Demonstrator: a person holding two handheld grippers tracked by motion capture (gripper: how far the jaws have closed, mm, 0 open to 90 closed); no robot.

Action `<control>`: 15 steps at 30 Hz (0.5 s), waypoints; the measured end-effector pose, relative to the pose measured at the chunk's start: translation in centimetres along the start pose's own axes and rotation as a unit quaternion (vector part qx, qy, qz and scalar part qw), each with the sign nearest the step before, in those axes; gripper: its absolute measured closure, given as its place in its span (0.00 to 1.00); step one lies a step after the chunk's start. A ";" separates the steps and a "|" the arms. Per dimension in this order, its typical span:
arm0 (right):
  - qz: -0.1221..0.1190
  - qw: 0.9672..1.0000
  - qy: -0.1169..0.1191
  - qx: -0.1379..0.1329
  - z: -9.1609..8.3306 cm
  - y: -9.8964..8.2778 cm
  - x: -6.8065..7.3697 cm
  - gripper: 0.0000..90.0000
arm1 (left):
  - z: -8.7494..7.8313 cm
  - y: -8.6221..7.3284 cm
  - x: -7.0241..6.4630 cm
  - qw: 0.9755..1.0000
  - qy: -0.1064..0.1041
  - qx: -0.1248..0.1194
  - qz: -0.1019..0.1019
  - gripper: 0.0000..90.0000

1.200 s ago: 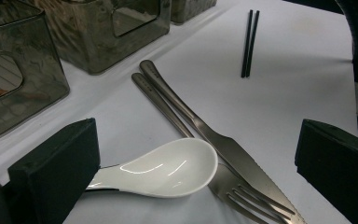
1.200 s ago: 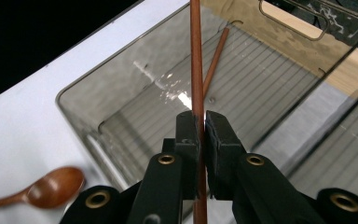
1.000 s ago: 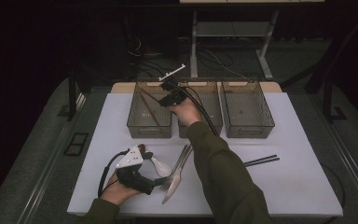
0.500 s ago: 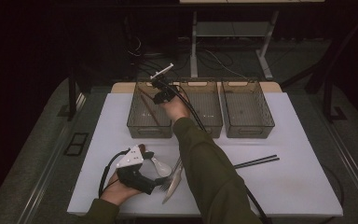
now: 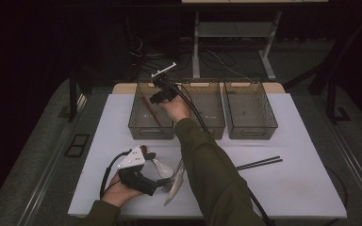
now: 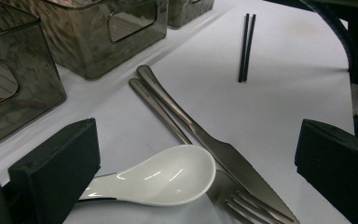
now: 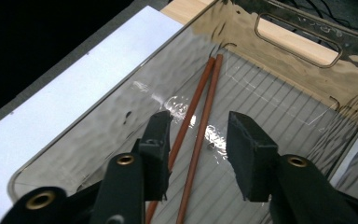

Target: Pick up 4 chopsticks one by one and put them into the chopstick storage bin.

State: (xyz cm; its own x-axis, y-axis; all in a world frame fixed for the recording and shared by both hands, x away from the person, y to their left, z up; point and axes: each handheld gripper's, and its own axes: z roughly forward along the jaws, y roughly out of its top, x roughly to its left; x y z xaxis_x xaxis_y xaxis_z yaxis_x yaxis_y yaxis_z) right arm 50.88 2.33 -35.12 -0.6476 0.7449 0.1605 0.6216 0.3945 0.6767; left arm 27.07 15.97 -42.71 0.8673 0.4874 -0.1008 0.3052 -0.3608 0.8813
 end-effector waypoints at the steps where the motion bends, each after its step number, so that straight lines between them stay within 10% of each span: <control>1: -0.003 1.000 0.001 -0.001 -0.2 0.0 0.0 0.64 | 0.0 0.0 0.0 1.000 0.000 -0.001 -0.002 0.00; 15: -0.021 0.999 0.028 -0.017 -2.4 -1.0 -0.2 0.50 | 0.0 0.0 0.0 1.000 0.000 0.000 0.002 0.00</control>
State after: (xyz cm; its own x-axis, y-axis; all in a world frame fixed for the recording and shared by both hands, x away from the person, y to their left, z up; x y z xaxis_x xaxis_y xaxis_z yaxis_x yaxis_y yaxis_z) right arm 49.34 0.47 -34.06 -0.6964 0.6968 0.1715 0.5790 0.4044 0.7079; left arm 27.02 15.96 -42.72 0.8685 0.4862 -0.0965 0.3013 -0.3631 0.8817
